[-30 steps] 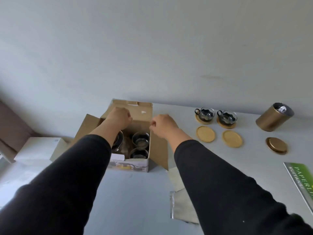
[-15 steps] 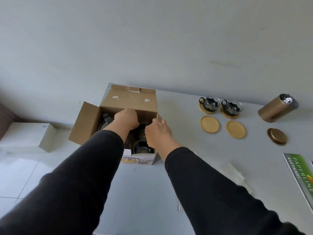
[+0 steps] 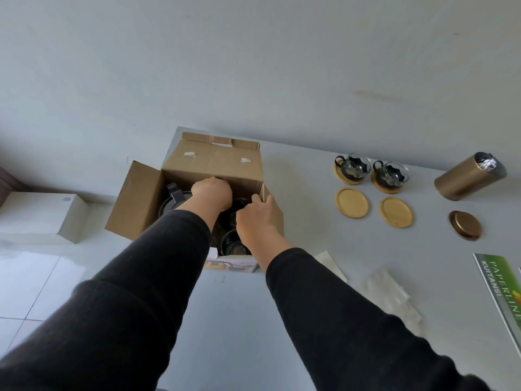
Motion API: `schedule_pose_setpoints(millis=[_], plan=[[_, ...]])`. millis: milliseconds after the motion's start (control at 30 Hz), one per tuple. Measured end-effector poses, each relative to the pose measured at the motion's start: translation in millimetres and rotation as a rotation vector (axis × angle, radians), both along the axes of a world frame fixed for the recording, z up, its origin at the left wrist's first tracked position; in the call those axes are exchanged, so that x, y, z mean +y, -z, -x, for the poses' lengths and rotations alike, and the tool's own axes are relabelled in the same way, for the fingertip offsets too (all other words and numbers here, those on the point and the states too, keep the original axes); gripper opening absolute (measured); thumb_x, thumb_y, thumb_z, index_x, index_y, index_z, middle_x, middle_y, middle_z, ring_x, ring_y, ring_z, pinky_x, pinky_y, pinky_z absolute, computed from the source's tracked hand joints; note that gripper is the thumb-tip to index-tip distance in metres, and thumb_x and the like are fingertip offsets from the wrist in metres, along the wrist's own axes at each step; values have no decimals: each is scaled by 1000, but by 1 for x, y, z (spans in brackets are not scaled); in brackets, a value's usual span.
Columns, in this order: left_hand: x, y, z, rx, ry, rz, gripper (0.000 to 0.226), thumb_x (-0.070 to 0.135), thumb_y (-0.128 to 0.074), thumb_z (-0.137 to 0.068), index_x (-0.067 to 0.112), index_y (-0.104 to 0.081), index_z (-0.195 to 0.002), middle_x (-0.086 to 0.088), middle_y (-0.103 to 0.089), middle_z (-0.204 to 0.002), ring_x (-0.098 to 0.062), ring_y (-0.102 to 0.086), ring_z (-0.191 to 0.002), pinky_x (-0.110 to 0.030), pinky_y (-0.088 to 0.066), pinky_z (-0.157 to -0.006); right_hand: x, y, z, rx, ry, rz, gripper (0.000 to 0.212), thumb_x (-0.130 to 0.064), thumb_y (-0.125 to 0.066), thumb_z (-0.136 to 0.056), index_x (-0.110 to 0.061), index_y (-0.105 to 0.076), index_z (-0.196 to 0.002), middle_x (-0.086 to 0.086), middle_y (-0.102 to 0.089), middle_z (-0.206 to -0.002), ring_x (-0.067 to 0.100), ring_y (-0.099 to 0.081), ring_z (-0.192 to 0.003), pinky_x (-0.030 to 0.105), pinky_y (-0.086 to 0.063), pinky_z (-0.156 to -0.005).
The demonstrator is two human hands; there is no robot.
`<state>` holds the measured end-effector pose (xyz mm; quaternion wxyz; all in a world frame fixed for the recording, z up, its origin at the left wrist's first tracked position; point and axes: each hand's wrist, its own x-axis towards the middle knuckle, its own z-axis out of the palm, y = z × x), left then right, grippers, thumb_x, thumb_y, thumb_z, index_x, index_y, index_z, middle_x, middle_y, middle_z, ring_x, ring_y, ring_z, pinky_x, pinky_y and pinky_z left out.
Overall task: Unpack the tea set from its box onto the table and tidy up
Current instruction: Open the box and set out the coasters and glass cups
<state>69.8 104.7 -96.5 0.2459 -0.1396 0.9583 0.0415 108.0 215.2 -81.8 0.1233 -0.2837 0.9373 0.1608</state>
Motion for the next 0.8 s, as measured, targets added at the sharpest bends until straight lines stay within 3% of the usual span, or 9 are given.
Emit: schedule_pose_setpoints(millis=[233, 433, 800], plan=[[-2, -3, -3, 46, -3, -20, 21, 20, -54, -94, 8, -62, -109, -5, -57, -88, -20, -56, -79, -32, -48, -78, 3, -5, 2, -35, 8, 94, 25, -15, -45, -96, -16, -64, -111, 6, -62, -118, 23, -46, -118, 38, -33, -98], [-4, -17, -4, 109, 33, -16, 23, 23, -55, -93, 7, -61, -110, -5, -55, -89, -21, -55, -80, -32, -49, -77, 6, -19, 5, -31, 14, 138, 22, -16, -49, -94, -17, -65, -109, 7, -62, -117, 23, -46, -117, 38, -32, -99], [-12, -59, -14, 226, 44, 28, 12, 21, -58, -89, 10, -58, -87, -3, -49, -83, -22, -52, -80, -29, -43, -64, 10, -71, 3, 56, 32, 172, 28, -15, -51, -90, -15, -61, -116, 6, -58, -120, 23, -50, -116, 33, -36, -97]])
